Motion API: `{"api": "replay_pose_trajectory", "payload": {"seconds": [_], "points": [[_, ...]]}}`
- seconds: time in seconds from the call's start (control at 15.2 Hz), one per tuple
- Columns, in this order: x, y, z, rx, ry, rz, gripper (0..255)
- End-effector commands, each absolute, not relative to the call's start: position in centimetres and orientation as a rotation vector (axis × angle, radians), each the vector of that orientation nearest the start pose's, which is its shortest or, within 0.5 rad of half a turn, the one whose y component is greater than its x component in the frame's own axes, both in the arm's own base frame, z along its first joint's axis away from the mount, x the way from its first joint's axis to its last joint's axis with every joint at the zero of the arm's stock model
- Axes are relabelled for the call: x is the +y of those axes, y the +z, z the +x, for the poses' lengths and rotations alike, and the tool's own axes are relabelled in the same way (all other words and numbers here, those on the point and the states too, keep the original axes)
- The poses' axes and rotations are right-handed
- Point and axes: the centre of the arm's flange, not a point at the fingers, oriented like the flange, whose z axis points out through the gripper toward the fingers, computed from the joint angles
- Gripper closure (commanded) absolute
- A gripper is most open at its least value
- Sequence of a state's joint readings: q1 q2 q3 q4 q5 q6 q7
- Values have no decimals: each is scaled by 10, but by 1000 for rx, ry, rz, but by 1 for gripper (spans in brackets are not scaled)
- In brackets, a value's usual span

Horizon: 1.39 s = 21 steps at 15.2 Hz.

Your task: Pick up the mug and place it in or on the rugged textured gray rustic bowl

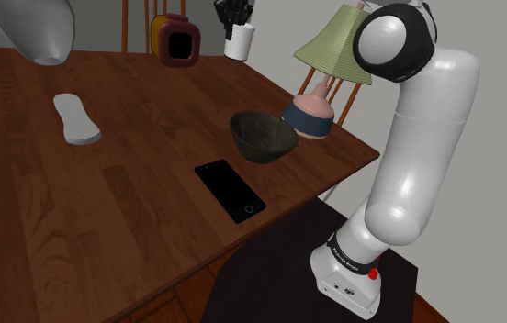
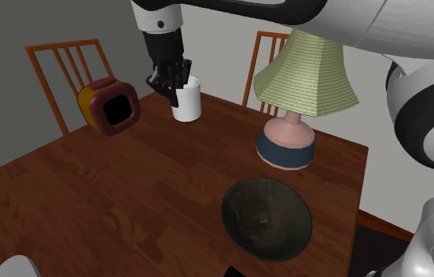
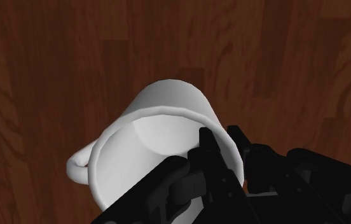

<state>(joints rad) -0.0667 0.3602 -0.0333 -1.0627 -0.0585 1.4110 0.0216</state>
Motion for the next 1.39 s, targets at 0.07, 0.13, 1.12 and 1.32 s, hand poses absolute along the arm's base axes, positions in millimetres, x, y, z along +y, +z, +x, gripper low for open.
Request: {"api": "replay_pose_trajectory", "payload": {"seconds": [0.07, 0.13, 1.12, 1.32], "points": [[-53, 636, 615, 206, 23, -3204, 255], [-46, 637, 604, 206, 23, -3204, 255], [47, 652, 430, 206, 23, -3204, 255], [66, 655, 396, 206, 23, -3204, 255]]}}
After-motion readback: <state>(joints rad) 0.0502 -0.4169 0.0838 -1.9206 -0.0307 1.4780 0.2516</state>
